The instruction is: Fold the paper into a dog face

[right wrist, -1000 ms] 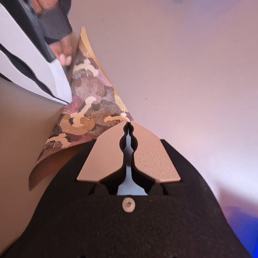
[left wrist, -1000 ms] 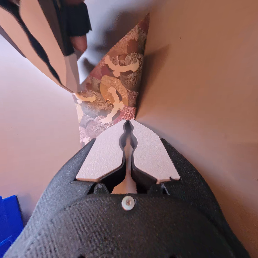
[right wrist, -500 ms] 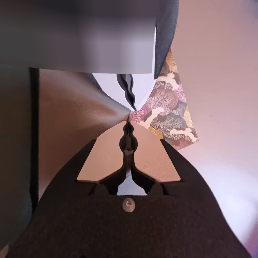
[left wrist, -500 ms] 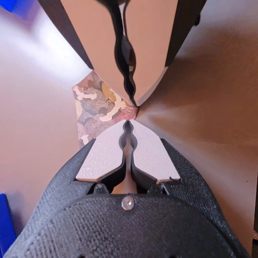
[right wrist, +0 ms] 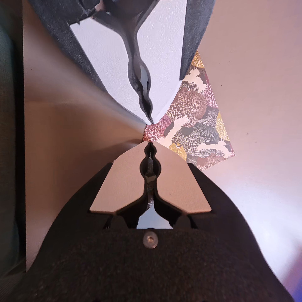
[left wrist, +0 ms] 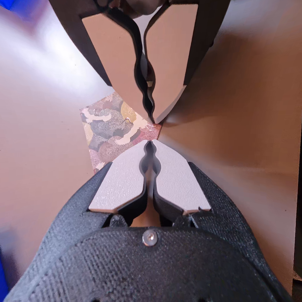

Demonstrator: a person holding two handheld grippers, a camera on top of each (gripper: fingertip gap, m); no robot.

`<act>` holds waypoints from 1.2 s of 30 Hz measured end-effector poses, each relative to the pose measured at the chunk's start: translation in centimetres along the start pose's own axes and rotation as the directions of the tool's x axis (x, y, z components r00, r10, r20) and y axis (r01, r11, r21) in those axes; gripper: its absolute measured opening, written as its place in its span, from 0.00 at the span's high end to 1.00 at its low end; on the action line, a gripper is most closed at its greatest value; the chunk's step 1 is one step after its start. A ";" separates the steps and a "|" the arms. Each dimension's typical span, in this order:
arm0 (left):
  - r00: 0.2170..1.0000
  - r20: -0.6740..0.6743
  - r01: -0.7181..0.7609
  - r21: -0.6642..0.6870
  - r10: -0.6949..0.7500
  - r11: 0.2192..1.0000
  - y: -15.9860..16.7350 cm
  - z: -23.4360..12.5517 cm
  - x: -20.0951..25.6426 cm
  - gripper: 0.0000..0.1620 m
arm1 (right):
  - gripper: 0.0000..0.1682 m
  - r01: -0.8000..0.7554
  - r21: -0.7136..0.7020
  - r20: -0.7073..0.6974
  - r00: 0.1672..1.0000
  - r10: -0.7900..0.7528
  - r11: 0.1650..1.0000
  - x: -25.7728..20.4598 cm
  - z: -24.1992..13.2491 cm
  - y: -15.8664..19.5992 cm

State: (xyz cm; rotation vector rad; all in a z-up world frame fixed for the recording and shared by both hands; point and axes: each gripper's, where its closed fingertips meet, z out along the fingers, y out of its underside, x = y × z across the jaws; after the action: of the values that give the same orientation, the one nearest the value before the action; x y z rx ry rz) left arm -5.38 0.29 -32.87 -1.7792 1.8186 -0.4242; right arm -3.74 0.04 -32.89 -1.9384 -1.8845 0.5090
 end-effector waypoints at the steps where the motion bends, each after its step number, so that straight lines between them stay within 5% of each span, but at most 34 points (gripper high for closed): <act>1: 1.000 0.000 -0.003 -0.006 0.003 1.000 0.1 0.0 0.0 1.00 | 1.00 -0.003 0.007 0.001 1.000 0.003 1.000 0.0 0.0 0.0; 36: 0.999 0.022 0.040 -0.210 -0.036 0.977 7.5 -4.6 -3.5 1.00 | 1.00 -0.011 0.063 0.019 1.000 0.010 0.998 0.0 0.0 0.0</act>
State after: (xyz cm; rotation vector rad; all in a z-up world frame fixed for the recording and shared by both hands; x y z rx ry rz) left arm -14.30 3.55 -33.00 -1.9548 1.8785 -0.2356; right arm -3.70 0.00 -32.91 -1.9103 -1.8476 0.5846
